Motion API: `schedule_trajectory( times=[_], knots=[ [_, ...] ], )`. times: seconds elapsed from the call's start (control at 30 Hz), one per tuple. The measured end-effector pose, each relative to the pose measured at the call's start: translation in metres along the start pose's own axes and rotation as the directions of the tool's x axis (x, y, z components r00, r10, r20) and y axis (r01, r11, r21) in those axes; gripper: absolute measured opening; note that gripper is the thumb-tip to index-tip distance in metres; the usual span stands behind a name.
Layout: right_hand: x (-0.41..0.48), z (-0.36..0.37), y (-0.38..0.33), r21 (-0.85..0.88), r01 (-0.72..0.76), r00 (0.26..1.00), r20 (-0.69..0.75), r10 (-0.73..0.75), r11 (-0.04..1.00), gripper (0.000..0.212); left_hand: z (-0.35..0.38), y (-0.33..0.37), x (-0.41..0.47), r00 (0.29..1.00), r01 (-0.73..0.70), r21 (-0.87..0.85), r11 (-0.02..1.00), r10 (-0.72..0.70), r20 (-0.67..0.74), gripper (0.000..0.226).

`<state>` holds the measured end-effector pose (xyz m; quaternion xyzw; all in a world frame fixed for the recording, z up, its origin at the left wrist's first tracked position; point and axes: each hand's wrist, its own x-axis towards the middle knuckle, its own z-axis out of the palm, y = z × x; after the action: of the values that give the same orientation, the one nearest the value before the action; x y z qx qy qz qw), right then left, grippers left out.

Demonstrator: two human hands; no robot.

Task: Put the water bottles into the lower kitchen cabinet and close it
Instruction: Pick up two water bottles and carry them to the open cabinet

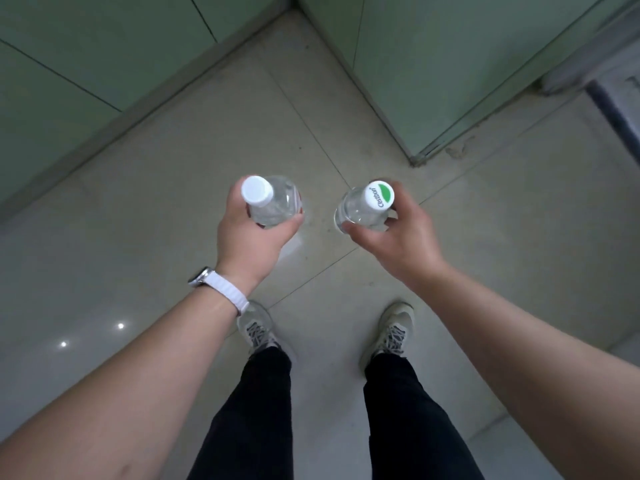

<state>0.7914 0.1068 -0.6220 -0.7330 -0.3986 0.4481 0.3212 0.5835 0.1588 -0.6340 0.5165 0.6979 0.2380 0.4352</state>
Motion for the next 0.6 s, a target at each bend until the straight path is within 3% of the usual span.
schedule_trajectory(
  times=[0.3,0.6],
  knots=[
    [-0.057,-0.017,-0.159,-0.133,0.156,0.987,0.065,-0.149,0.979,0.064,-0.122,0.090,-0.063,0.995,-0.076,-0.061,0.995,0.072,-0.065,0.067],
    [-0.111,0.047,-0.288,-0.144,0.257,0.962,0.134,-0.238,0.956,0.055,-0.275,0.112,-0.082,0.968,-0.191,-0.169,0.967,0.157,-0.197,0.063]
  ],
)
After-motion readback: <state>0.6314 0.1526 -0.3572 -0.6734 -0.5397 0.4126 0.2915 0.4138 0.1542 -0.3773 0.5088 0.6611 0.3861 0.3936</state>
